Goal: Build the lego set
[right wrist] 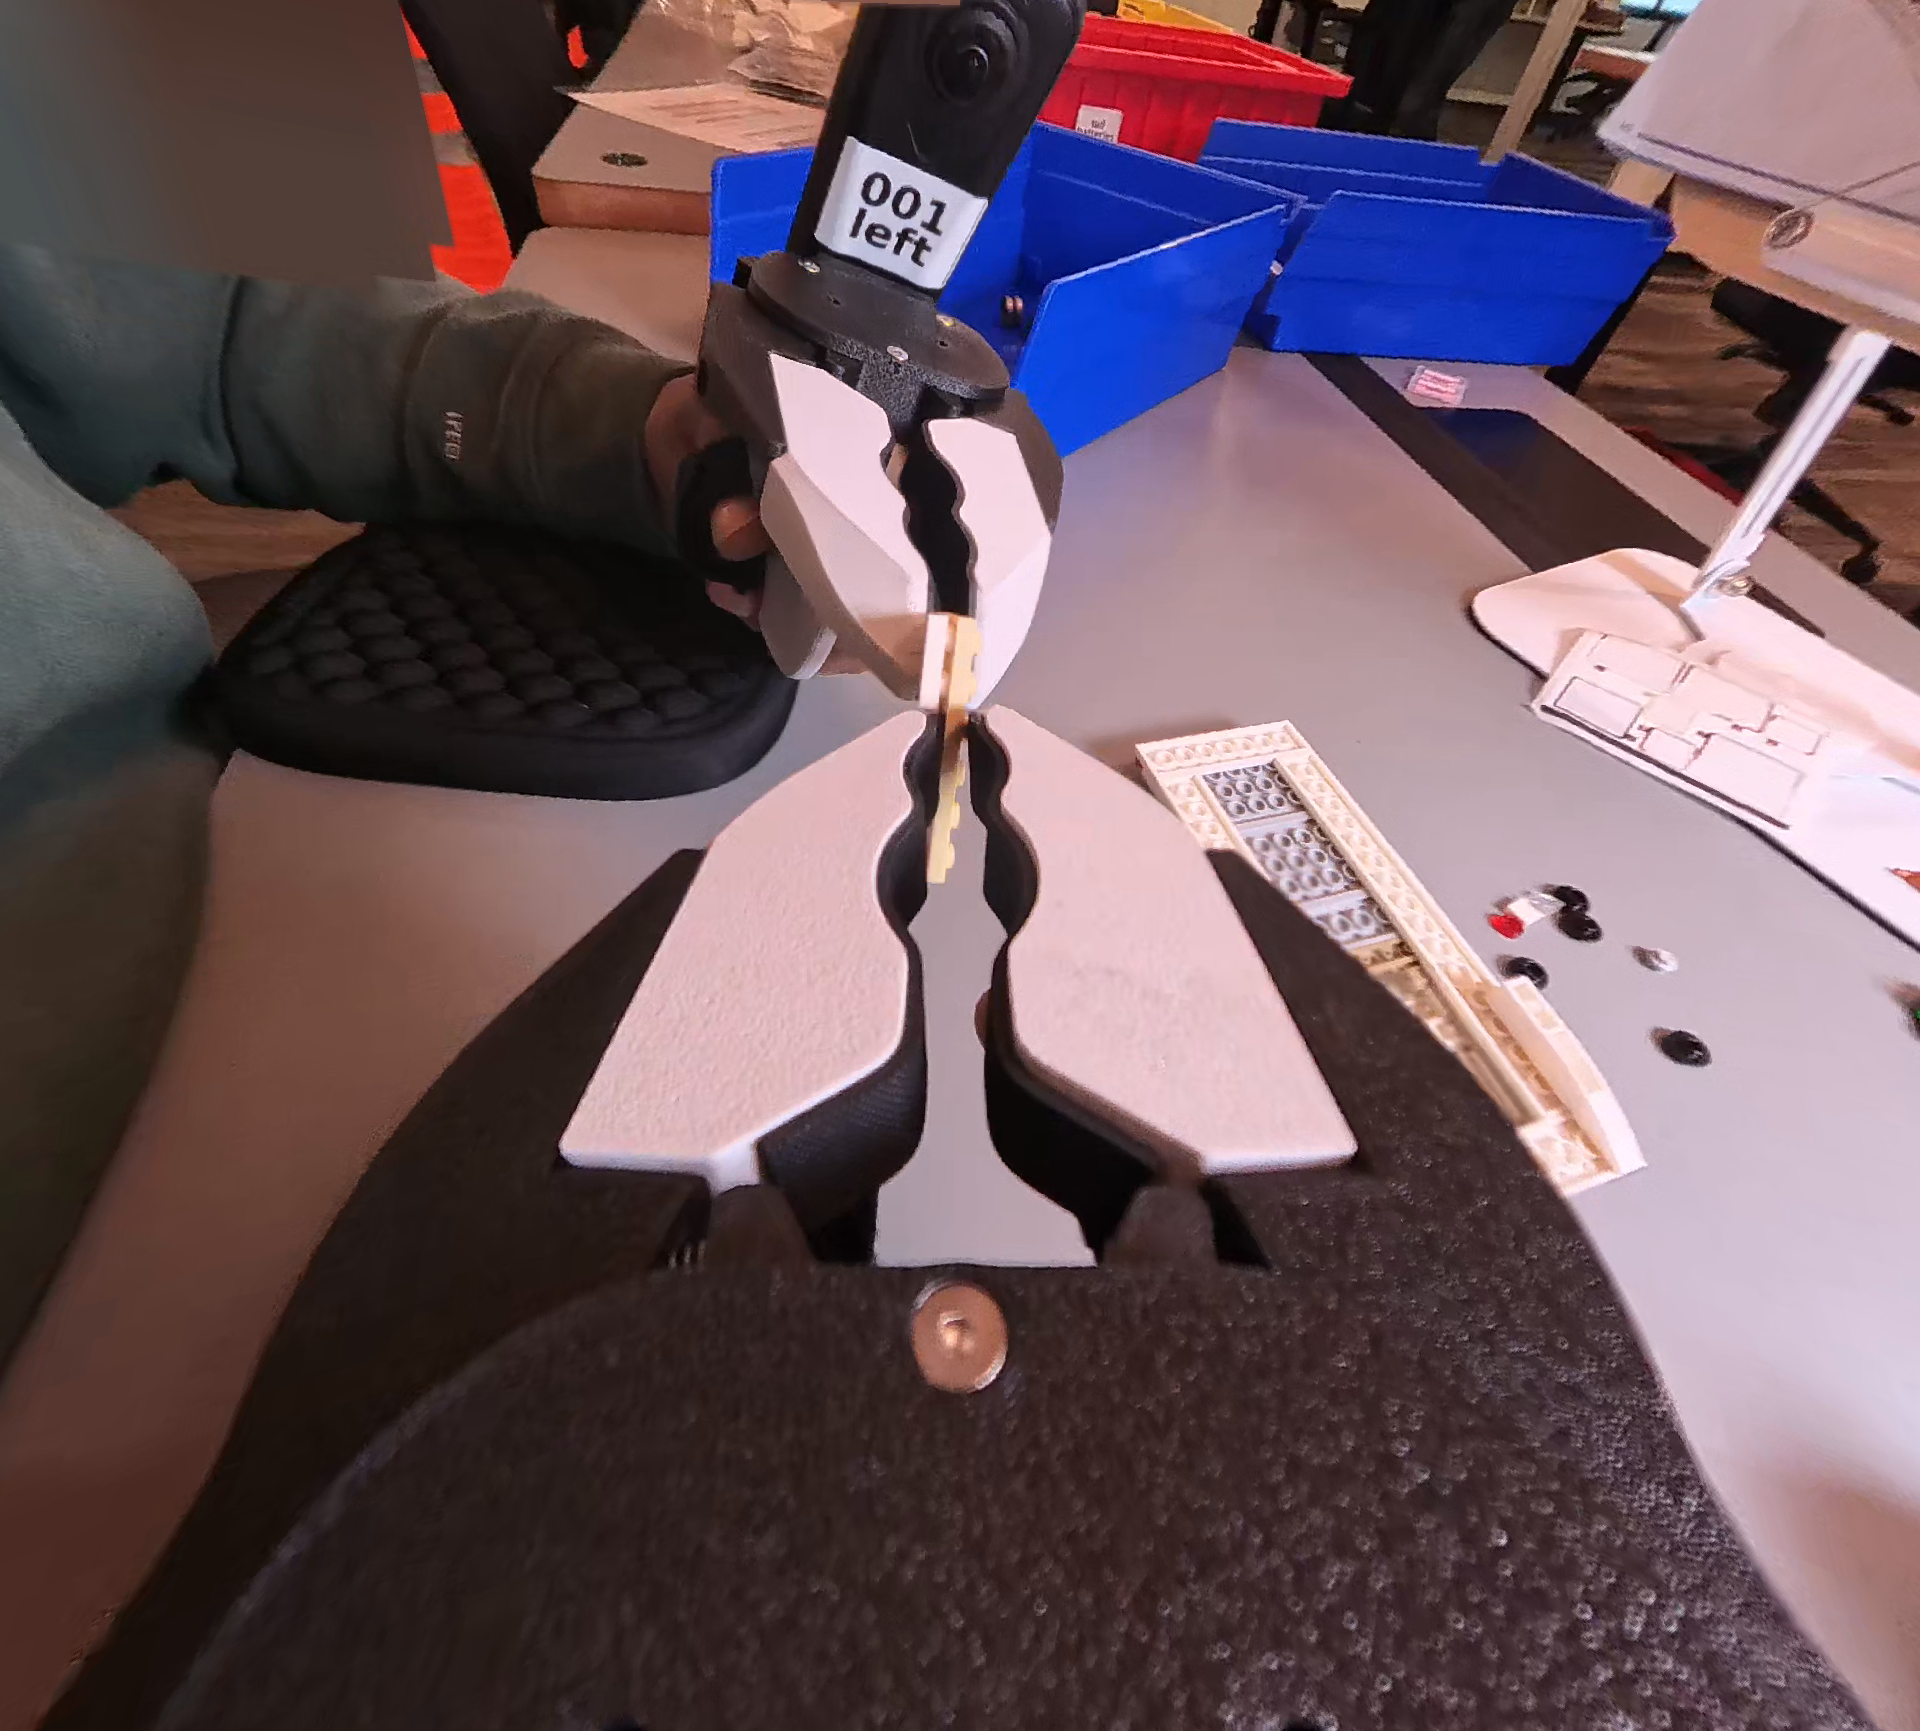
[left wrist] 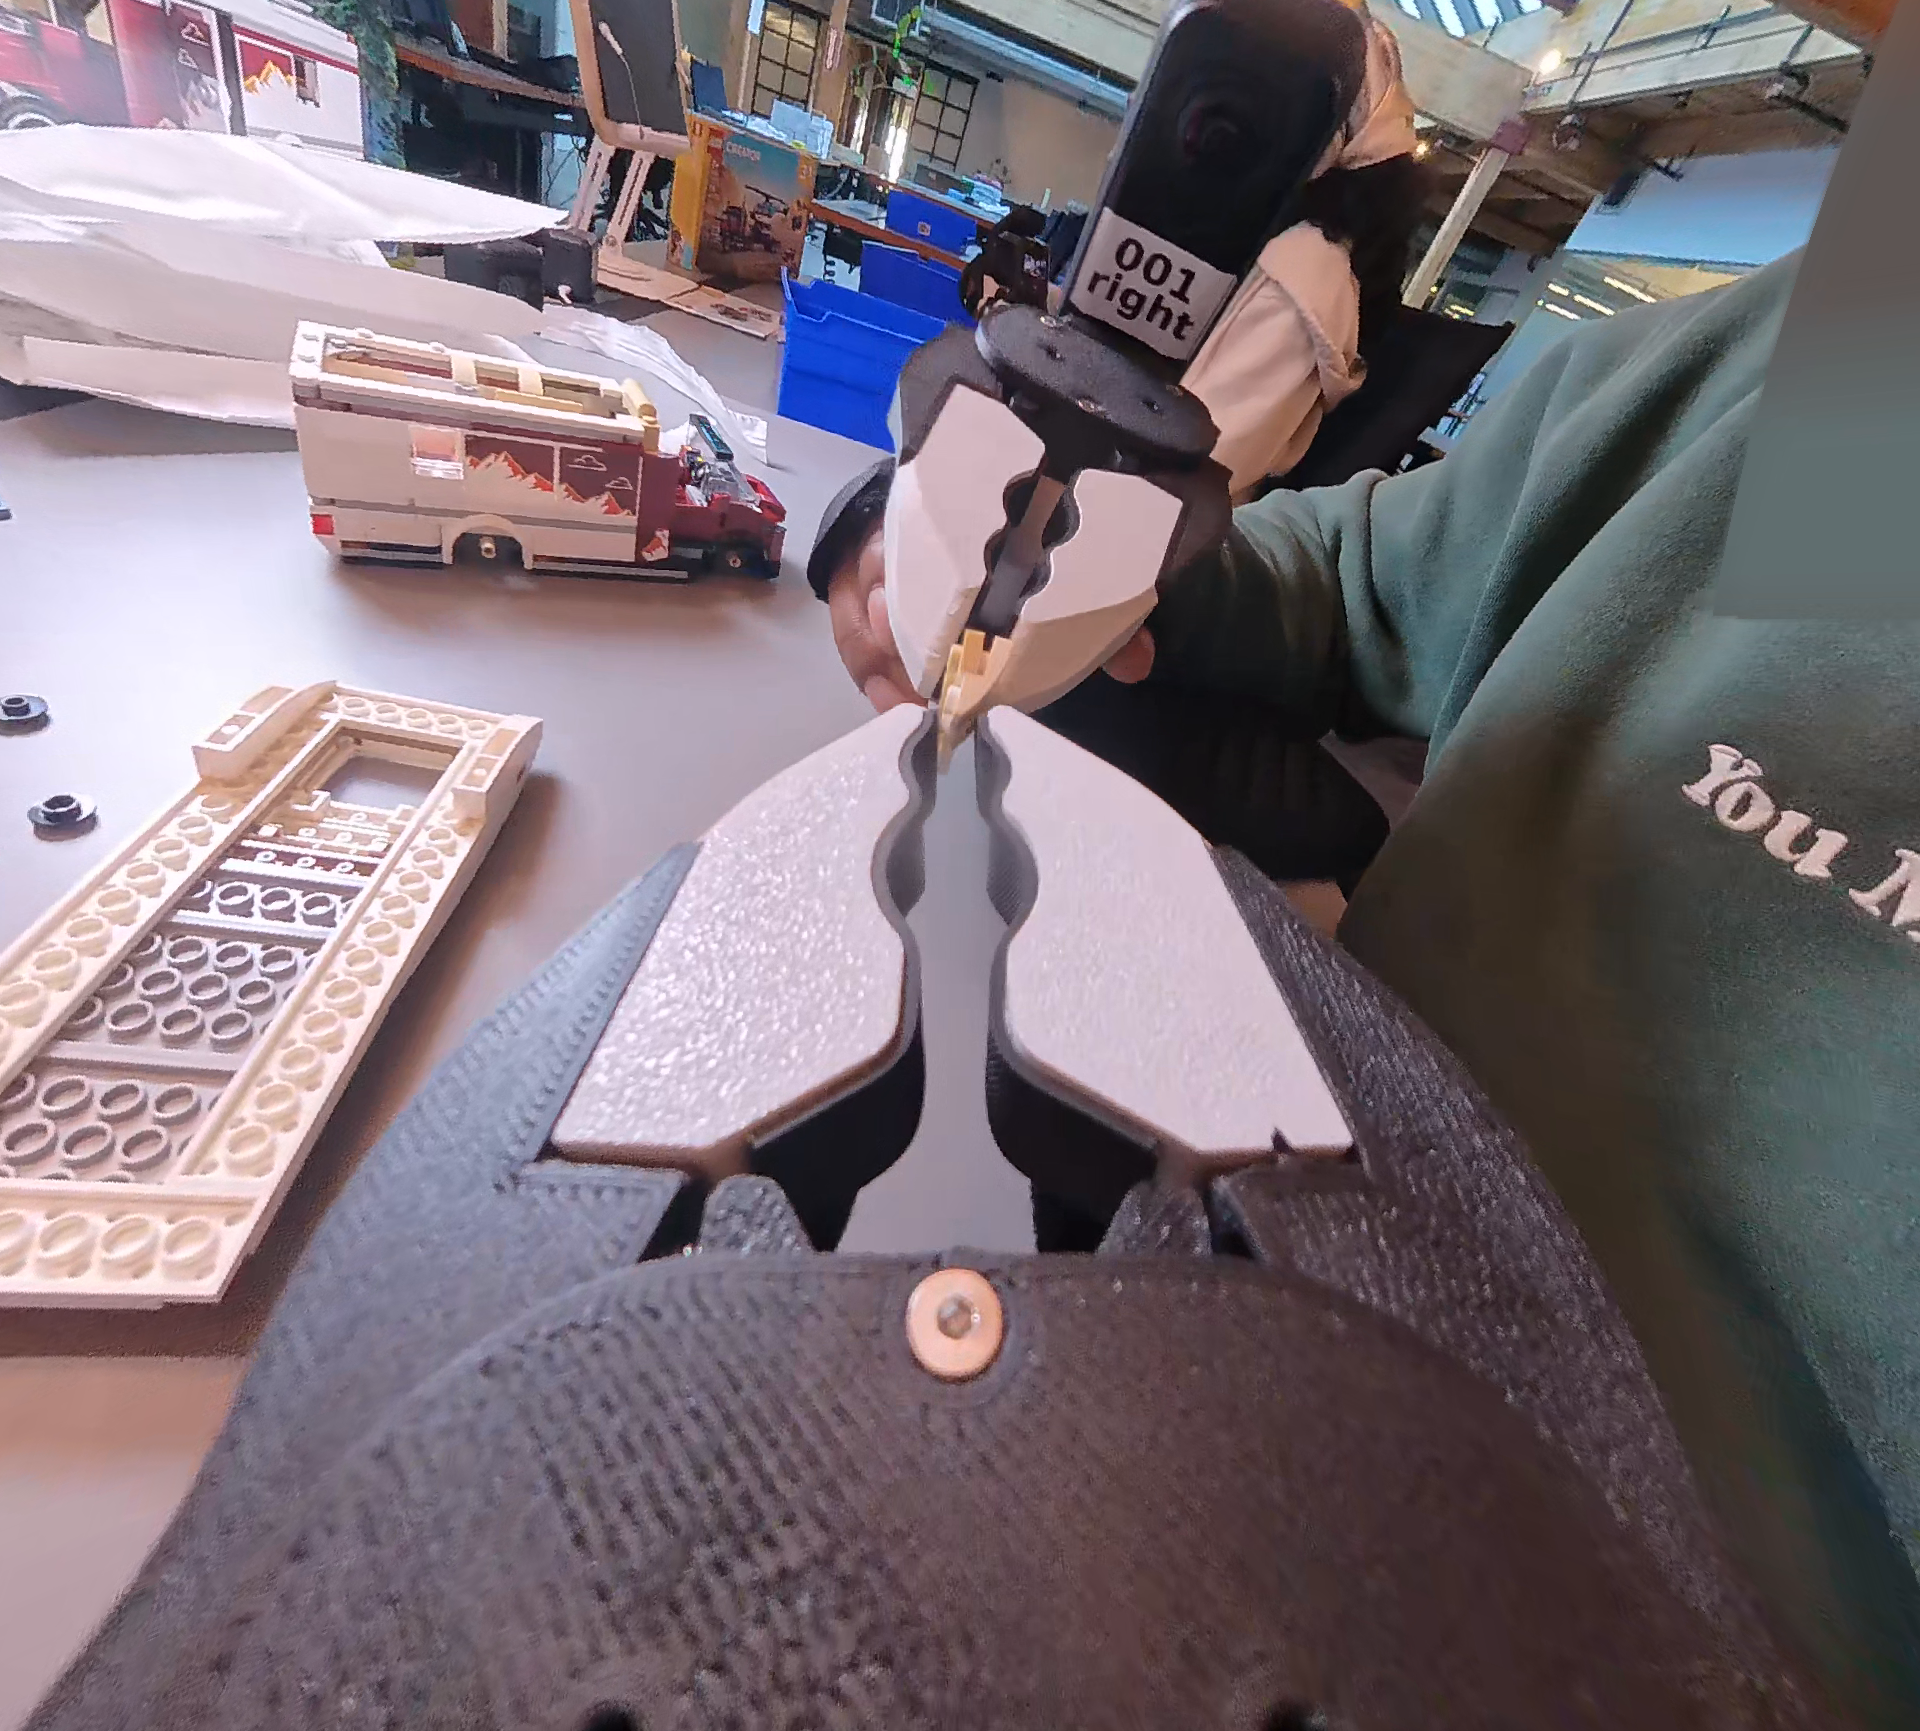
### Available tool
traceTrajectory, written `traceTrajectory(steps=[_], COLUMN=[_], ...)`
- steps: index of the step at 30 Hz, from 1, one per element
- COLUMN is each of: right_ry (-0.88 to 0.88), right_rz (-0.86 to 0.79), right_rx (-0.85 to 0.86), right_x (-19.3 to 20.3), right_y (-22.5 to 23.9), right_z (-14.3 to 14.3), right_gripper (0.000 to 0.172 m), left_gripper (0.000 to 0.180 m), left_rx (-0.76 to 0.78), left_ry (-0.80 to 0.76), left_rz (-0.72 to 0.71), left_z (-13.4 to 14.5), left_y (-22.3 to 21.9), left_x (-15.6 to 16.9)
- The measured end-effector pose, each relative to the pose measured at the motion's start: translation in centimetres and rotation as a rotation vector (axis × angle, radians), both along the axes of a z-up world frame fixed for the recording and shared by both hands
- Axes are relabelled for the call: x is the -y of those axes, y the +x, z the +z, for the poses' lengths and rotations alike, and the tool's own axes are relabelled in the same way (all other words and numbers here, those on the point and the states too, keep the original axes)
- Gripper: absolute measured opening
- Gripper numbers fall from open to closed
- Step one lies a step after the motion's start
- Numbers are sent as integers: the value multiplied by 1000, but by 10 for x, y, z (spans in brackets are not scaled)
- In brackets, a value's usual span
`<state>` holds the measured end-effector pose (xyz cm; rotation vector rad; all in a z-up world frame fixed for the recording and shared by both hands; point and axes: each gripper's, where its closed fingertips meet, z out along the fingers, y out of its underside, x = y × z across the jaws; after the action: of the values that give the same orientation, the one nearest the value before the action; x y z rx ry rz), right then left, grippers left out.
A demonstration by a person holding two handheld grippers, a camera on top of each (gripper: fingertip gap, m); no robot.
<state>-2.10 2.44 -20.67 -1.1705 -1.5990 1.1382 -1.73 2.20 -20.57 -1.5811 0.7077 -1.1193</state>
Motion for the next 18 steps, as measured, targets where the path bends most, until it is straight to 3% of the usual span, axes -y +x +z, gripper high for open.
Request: traceTrajectory(steps=[10, 18], right_ry=[15, 124], right_rz=[48, 93], right_rx=[-38, -88], right_x=[5, 11], right_y=[1, 4], right_z=[2, 5], right_gripper=[9, 9], left_gripper=[6, 5], left_rx=[11, 80], left_ry=[-2, -90], left_rz=[24, -53], left_z=[2, 4], left_y=[-2, 3], left_x=[-1, 7])
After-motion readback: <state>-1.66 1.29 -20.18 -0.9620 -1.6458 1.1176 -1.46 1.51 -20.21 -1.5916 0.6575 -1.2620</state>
